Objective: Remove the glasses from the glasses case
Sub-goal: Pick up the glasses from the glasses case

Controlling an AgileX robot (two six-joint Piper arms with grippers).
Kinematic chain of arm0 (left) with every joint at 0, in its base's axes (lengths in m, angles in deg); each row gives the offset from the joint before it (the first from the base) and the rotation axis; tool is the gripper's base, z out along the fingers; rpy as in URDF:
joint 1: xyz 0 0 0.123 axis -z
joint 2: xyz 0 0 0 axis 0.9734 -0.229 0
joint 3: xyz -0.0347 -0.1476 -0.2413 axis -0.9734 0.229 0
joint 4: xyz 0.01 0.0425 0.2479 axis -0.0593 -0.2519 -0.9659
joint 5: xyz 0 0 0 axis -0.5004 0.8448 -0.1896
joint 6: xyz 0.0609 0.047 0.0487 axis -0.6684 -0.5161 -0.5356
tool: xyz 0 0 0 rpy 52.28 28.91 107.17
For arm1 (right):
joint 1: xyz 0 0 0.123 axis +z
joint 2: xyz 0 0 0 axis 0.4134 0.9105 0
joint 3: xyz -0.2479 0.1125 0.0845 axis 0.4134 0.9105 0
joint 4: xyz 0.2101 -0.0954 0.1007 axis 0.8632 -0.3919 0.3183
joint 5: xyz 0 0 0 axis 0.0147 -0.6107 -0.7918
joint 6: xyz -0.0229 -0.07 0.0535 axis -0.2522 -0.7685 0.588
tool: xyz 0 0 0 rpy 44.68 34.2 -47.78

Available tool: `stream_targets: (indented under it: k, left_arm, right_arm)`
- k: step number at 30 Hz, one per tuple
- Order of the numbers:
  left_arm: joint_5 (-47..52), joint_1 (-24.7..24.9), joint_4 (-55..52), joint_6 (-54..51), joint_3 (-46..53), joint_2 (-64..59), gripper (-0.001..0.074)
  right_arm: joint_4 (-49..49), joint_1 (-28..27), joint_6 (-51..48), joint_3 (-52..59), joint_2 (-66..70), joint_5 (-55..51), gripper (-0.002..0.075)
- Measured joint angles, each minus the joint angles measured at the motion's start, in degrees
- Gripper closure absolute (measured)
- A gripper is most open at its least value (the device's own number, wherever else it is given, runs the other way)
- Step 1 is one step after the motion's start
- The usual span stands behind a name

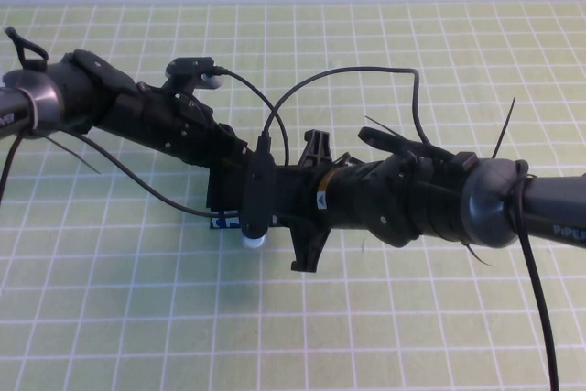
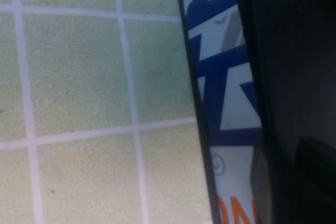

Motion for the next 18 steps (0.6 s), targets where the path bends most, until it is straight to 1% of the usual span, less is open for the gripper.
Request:
stream_targets:
  k: [8, 11, 14, 18]
  left_arm:
    - [-0.12, 0.0, 0.24, -0.19, 0.0, 0.0, 0.0739]
    - [1.51, -0.13, -0.03, -0.77, -0.63, 0.0, 0.0739]
    - [4.44, -1.15, -0.79, -0.91, -2.0, 1.46, 0.0739]
    - [6.46, -4.02, -1.03, -0.91, -2.75, 7.06, 0.0739]
  right_arm:
    - [-0.02, 0.0, -0.12, 0.0, -1.48, 0.09, 0.0706]
    - [0.25, 0.0, -0.12, 0.0, -2.99, 0.09, 0.0719]
    - [0.52, 0.0, 0.02, 0.0, -3.52, 0.09, 0.0725]
    - [1.6, 0.0, 0.02, 0.0, -3.75, 0.02, 0.0727]
